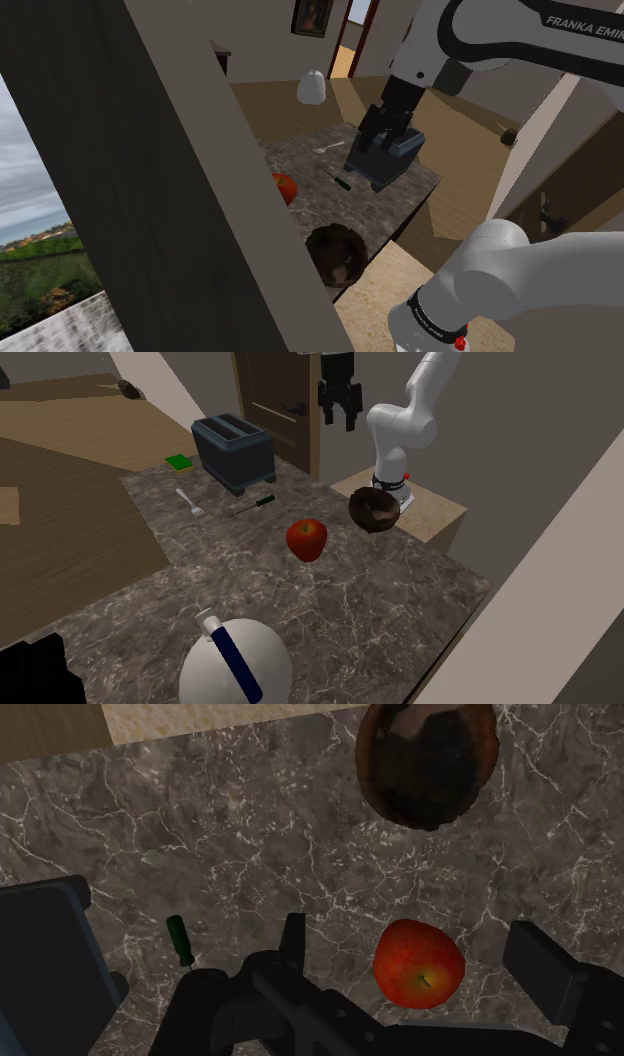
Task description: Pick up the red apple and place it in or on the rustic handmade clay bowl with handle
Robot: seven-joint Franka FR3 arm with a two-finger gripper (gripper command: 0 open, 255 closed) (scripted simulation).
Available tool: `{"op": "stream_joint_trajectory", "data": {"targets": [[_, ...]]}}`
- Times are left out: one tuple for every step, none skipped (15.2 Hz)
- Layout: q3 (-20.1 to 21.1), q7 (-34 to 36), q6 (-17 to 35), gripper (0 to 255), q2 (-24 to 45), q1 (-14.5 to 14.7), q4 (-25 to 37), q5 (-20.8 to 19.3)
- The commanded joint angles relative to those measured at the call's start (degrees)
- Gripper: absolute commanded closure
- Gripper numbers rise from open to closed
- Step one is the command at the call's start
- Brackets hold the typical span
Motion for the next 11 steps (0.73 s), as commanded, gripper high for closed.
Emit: {"op": "stream_joint_trajectory", "data": {"targets": [[0.0, 0.0, 0.0, 0, 0.0, 0.0, 0.0, 0.0], [0.8, 0.8, 1.5, 0, 1.9, 0.1, 0.3, 0.2], [1.6, 1.6, 3.0, 0, 3.8, 0.3, 0.6, 0.3], [2.4, 2.4, 4.4, 0, 5.8, 0.4, 1.0, 0.4], [3.2, 3.2, 5.8, 0, 7.9, 0.5, 1.5, 0.4], [4.0, 4.1, 7.1, 0, 10.0, 0.6, 2.1, 0.4], [4.7, 4.9, 8.4, 0, 12.1, 0.6, 2.8, 0.3], [5.4, 5.8, 9.6, 0, 14.3, 0.7, 3.6, 0.2], [6.1, 6.7, 10.8, 0, 16.4, 0.7, 4.4, 0.0], [6.8, 7.6, 11.9, 0, 18.7, 0.7, 5.3, -0.2], [7.4, 8.5, 13.0, 0, 20.9, 0.8, 6.3, -0.5]]}}
